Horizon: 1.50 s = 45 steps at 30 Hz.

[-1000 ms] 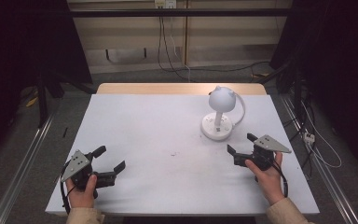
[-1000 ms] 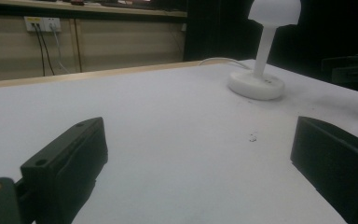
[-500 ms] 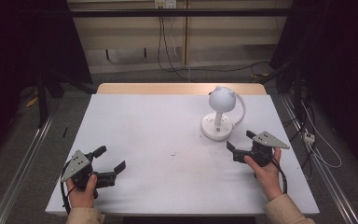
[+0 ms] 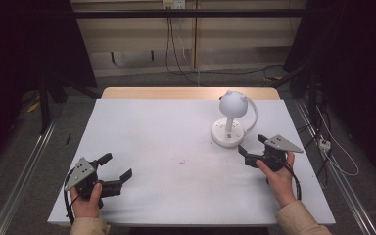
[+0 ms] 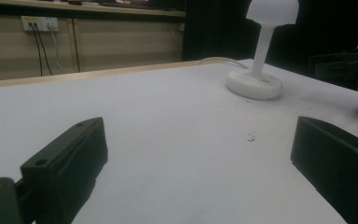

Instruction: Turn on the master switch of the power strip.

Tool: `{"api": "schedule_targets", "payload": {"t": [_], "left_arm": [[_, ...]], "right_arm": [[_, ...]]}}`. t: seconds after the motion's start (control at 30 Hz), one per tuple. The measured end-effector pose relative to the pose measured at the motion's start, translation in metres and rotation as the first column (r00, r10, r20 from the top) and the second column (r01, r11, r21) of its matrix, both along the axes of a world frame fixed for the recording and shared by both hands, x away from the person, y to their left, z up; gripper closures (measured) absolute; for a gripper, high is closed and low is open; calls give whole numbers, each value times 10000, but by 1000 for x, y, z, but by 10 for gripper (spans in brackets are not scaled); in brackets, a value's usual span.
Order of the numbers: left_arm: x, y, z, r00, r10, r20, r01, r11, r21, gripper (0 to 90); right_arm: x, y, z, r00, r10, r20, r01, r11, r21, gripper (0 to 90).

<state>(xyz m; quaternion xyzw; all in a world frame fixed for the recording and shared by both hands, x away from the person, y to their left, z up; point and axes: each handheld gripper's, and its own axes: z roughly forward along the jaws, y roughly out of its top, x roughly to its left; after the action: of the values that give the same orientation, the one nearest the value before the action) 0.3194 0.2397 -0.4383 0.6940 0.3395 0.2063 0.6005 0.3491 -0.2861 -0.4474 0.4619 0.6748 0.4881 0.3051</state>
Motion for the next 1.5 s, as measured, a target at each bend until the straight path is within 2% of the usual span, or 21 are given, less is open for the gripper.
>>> {"api": "schedule_targets", "payload": {"t": [1.2, 1.5], "left_arm": [[1, -2, -1, 9999, -131, -22, 131, 9999, 18, 34], [1, -1, -1, 9999, -120, -11, 120, 9999, 10, 34]], "right_arm": [[21, -3, 3, 9995, -260, -155, 262, 9996, 131, 132], [25, -3, 1, 9991, -252, -333, 255, 9996, 93, 180]]}}
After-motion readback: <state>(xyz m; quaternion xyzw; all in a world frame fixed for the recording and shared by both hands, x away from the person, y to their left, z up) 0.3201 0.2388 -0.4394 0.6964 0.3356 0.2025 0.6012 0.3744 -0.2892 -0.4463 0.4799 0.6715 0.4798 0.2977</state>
